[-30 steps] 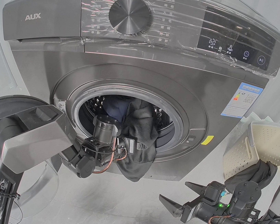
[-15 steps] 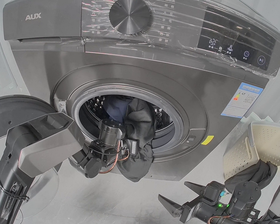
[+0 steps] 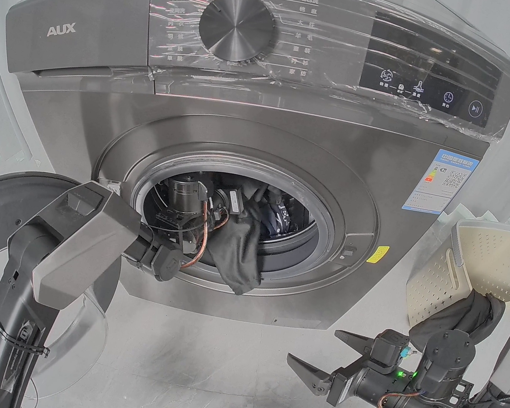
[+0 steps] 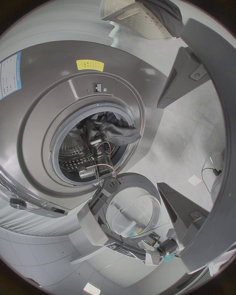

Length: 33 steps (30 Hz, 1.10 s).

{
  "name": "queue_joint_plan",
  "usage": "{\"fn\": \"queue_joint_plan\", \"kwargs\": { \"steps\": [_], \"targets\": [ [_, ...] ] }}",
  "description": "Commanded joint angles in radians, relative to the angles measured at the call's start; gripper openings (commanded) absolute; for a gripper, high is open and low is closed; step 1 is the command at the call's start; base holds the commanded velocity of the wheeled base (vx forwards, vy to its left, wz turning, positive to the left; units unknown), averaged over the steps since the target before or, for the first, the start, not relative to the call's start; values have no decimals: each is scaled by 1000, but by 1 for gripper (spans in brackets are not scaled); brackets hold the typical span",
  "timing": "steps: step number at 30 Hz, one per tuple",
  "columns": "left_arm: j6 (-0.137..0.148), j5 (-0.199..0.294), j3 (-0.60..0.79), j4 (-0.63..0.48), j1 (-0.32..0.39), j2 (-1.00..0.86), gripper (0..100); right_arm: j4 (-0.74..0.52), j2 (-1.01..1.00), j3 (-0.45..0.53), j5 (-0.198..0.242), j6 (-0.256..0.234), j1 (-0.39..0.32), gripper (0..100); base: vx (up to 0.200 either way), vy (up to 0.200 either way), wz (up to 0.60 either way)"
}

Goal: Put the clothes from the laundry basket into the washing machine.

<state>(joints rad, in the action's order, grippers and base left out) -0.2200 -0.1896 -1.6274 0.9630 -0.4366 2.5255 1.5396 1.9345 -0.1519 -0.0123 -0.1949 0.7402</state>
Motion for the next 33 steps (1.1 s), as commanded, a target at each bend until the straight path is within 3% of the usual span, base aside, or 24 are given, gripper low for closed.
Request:
{"fn": "queue_joint_plan", "kwargs": {
  "steps": [1, 2, 4, 8, 15, 21, 25, 33],
  "targets": [
    [-2, -1, -14, 14, 1, 7, 0, 1, 1, 0, 0, 0, 2, 100, 0, 0, 0],
    [-4, 1, -8, 16, -1, 6, 100, 1, 1, 0, 0, 0, 2, 100, 0, 0, 0],
    [-9, 1, 1, 17, -5, 6, 100, 1, 1, 0, 0, 0, 2, 100, 0, 0, 0],
    [-78, -1, 80, 10, -44, -39, 100, 1, 1, 0, 0, 0, 2, 100, 0, 0, 0],
    [-75, 1, 294, 39, -79, -120, 100, 1, 3, 2, 0, 0, 2, 100, 0, 0, 0],
    [-59, 2, 584, 214, -148, -195, 100, 1, 3, 0, 0, 0, 2, 100, 0, 0, 0],
    [-59, 13, 712, 273, -182, -238, 100, 1, 4, 2, 0, -1, 2, 100, 0, 0, 0],
    [-58, 13, 802, 299, -197, -274, 100, 1, 9, 2, 0, -1, 2, 100, 0, 0, 0]
  ]
}}
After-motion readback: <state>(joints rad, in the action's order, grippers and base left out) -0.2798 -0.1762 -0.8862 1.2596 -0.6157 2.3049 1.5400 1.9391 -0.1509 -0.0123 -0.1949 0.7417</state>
